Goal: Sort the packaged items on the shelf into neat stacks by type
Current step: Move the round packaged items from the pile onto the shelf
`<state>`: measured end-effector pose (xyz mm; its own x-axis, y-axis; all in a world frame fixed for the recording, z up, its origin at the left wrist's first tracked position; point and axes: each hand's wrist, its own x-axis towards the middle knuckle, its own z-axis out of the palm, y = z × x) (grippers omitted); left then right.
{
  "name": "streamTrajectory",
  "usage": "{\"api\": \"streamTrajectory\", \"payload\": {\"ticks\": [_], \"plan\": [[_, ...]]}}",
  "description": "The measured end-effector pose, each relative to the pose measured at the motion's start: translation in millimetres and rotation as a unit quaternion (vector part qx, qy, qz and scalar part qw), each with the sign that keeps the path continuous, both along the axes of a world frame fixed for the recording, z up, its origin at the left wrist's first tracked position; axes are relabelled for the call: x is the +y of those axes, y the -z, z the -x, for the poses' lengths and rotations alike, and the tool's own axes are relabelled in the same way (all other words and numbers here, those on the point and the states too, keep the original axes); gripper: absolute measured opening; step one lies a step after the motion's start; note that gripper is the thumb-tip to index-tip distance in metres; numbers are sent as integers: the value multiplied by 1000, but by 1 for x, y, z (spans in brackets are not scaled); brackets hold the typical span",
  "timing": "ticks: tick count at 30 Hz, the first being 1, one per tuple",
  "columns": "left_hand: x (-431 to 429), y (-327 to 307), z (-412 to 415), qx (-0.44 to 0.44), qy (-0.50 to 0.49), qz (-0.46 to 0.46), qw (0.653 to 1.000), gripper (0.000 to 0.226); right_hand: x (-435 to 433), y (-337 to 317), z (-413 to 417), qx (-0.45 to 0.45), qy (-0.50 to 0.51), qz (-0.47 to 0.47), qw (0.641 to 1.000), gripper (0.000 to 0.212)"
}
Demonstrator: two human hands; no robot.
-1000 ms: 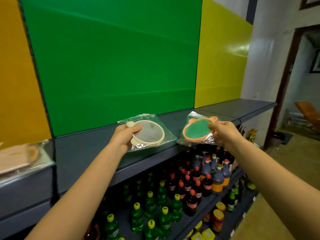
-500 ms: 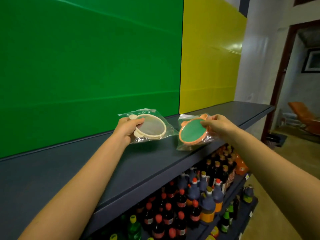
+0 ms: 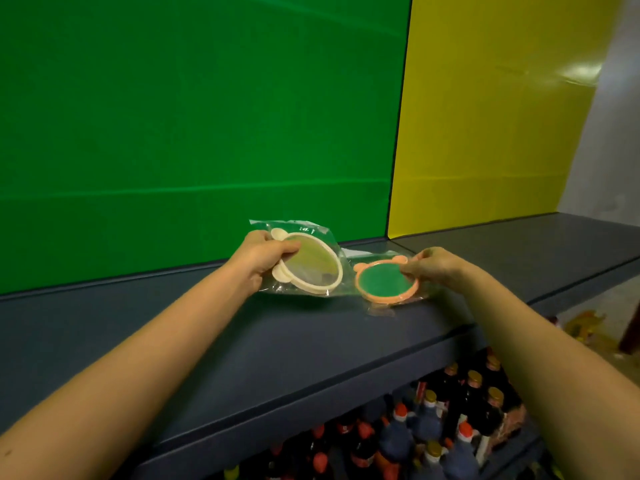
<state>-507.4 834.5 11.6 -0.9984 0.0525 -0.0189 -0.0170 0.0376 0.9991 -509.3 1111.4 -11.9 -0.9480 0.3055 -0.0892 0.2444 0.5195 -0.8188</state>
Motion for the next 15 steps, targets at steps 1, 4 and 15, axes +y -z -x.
{"api": "streamTrajectory", "payload": {"ticks": [1,4,15], "plan": [[9,1,0,1,-10,0,1000,23,7,5,10,-6,-7,-32,999,13],[39,6,-1,-13,-27,-31,999,19,24,11,32,-22,-58,-118,991,26],[152,17,17,-40,-88,-62,993,6,93,-9,52,104,-158,-131,973,19]]}}
